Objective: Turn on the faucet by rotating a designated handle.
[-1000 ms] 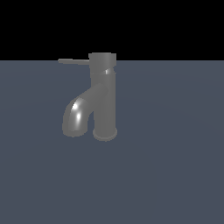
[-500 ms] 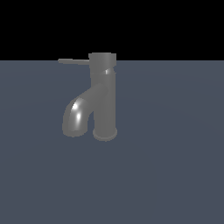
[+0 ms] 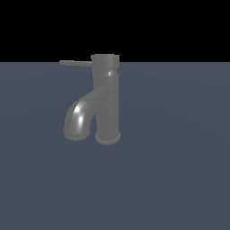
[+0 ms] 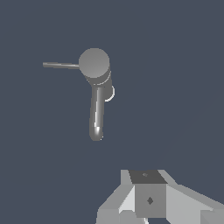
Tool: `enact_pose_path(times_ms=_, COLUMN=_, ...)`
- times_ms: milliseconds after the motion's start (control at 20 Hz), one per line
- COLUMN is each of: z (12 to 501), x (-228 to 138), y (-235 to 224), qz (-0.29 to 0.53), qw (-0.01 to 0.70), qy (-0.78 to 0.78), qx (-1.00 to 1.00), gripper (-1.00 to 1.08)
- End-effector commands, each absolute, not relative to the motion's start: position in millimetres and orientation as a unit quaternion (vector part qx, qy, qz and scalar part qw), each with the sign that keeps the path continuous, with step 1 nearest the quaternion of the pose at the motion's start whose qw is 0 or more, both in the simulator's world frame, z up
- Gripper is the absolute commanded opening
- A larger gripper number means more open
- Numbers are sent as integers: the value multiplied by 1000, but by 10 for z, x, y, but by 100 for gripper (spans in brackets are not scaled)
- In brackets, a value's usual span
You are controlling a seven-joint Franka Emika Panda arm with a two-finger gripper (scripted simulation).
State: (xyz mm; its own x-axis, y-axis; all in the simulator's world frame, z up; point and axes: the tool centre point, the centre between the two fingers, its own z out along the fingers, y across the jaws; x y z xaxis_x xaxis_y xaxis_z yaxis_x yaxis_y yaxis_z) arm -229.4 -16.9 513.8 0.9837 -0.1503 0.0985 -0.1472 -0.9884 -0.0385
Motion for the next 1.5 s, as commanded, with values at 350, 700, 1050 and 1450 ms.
enact_pose_path(times_ms=350, z=5010, x=-1887, y=-53, qz=-32, qw=50, qy=162, qx=-985, gripper=-100)
enact_pose_path(times_ms=700, z=4857, x=-1544, y=65, qz=-12, qw=69, qy=240, qx=-968, gripper=-100)
enact_pose_path(times_ms=1050, z=4666, x=-1211, y=203, qz=9, qw=78, qy=319, qx=-945, gripper=-100)
enact_pose_path(times_ms=1450, z=4405, x=-849, y=380, qz=31, qw=78, qy=409, qx=-909, gripper=-100)
